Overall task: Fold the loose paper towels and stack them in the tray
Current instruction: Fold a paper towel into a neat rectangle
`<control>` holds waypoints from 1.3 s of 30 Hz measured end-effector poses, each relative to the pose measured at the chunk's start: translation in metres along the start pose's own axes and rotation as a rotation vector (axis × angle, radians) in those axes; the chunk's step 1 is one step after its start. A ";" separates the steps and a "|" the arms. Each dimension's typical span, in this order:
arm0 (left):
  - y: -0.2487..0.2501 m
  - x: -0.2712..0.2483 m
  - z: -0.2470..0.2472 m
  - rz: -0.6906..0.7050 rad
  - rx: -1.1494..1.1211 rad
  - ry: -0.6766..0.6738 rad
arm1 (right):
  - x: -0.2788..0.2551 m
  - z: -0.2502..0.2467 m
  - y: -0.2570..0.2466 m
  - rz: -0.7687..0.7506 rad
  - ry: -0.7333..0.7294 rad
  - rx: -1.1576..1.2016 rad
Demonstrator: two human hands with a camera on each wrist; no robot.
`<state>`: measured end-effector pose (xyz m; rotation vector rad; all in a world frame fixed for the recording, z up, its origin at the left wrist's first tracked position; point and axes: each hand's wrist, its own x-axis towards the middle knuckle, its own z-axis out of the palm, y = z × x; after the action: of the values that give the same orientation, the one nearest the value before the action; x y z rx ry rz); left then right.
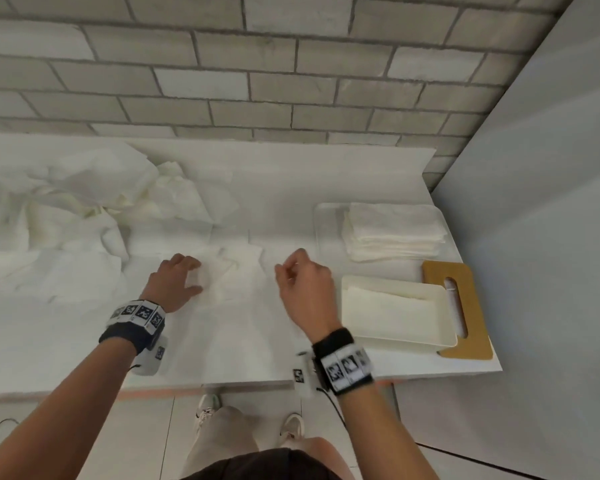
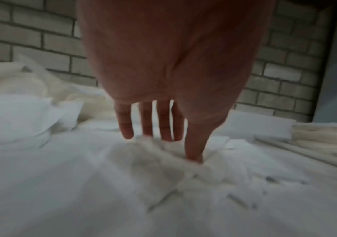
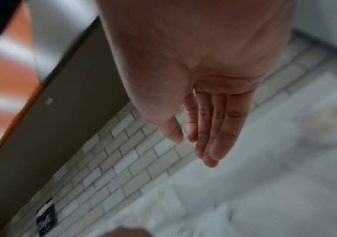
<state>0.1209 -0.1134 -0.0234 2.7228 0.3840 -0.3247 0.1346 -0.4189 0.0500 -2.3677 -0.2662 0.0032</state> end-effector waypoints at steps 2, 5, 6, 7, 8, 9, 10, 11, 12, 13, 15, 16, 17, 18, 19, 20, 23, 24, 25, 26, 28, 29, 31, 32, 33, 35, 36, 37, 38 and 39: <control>-0.012 -0.001 0.006 0.033 -0.085 0.034 | 0.019 0.049 -0.009 0.107 -0.165 -0.010; -0.020 0.000 0.010 -0.010 -0.145 0.050 | 0.031 0.106 -0.017 0.214 -0.290 -0.108; -0.023 0.001 0.010 -0.033 -0.168 0.037 | 0.034 0.120 -0.019 0.230 -0.286 -0.152; -0.026 0.002 0.008 -0.048 -0.180 0.020 | 0.036 0.131 -0.020 0.244 -0.272 -0.190; -0.028 0.003 0.005 -0.046 -0.198 0.003 | 0.040 0.139 -0.021 0.262 -0.262 -0.215; -0.031 0.005 0.000 -0.036 -0.210 -0.015 | 0.044 0.145 -0.021 0.285 -0.266 -0.222; -0.034 0.005 -0.005 -0.017 -0.220 -0.035 | 0.047 0.149 -0.021 0.307 -0.278 -0.210; -0.035 0.004 -0.012 -0.005 -0.223 -0.051 | 0.050 0.151 -0.020 0.319 -0.298 -0.186; -0.037 0.003 -0.018 0.008 -0.232 -0.056 | 0.053 0.152 -0.019 0.324 -0.321 -0.155; -0.039 0.002 -0.024 0.020 -0.239 -0.048 | 0.054 0.149 -0.018 0.326 -0.339 -0.122; -0.038 -0.003 -0.037 0.052 -0.279 0.007 | 0.054 0.136 -0.019 0.326 -0.311 -0.034; -0.035 -0.006 -0.043 0.075 -0.321 0.047 | 0.054 0.126 -0.020 0.313 -0.268 0.025; -0.032 -0.009 -0.050 0.099 -0.363 0.085 | 0.054 0.113 -0.022 0.288 -0.216 0.088; -0.027 -0.012 -0.056 0.135 -0.411 0.126 | 0.054 0.097 -0.023 0.248 -0.160 0.142; -0.021 -0.015 -0.061 0.157 -0.447 0.169 | 0.053 0.078 -0.025 0.202 -0.105 0.187; -0.014 -0.017 -0.066 0.172 -0.471 0.210 | 0.052 0.057 -0.025 0.162 -0.056 0.228; 0.018 -0.024 -0.077 0.183 -0.517 0.333 | 0.047 -0.009 -0.022 0.086 0.026 0.384; 0.030 -0.025 -0.077 0.191 -0.548 0.360 | 0.043 -0.028 -0.018 0.079 0.023 0.473; 0.044 -0.027 -0.077 0.195 -0.576 0.378 | 0.038 -0.047 -0.014 0.085 0.012 0.582; 0.059 -0.030 -0.076 0.198 -0.608 0.384 | 0.033 -0.065 -0.008 0.097 -0.005 0.673; 0.085 -0.035 -0.069 0.212 -0.654 0.360 | 0.017 -0.102 0.006 0.100 -0.030 0.722; 0.097 -0.038 -0.064 0.228 -0.669 0.343 | 0.007 -0.119 0.016 0.096 -0.047 0.701; 0.117 -0.044 -0.055 0.281 -0.698 0.310 | -0.013 -0.147 0.041 0.111 -0.091 0.634; 0.128 -0.047 -0.051 0.309 -0.711 0.298 | -0.020 -0.157 0.059 0.140 -0.083 0.576; 0.138 -0.049 -0.047 0.336 -0.719 0.291 | -0.026 -0.163 0.079 0.185 -0.047 0.503; 0.156 -0.052 -0.040 0.387 -0.711 0.281 | -0.033 -0.165 0.117 0.271 0.038 0.338; 0.166 -0.053 -0.037 0.414 -0.689 0.274 | -0.036 -0.164 0.135 0.291 0.062 0.275; 0.176 -0.054 -0.034 0.446 -0.667 0.268 | -0.039 -0.161 0.150 0.293 0.069 0.215; 0.185 -0.056 -0.031 0.482 -0.653 0.262 | -0.043 -0.158 0.163 0.282 0.075 0.136; 0.193 -0.057 -0.028 0.518 -0.650 0.256 | -0.047 -0.154 0.172 0.267 0.081 0.054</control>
<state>0.1315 -0.2879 0.0804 2.1102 -0.1456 0.2553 0.1339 -0.6543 0.0401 -2.3264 0.0889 0.0403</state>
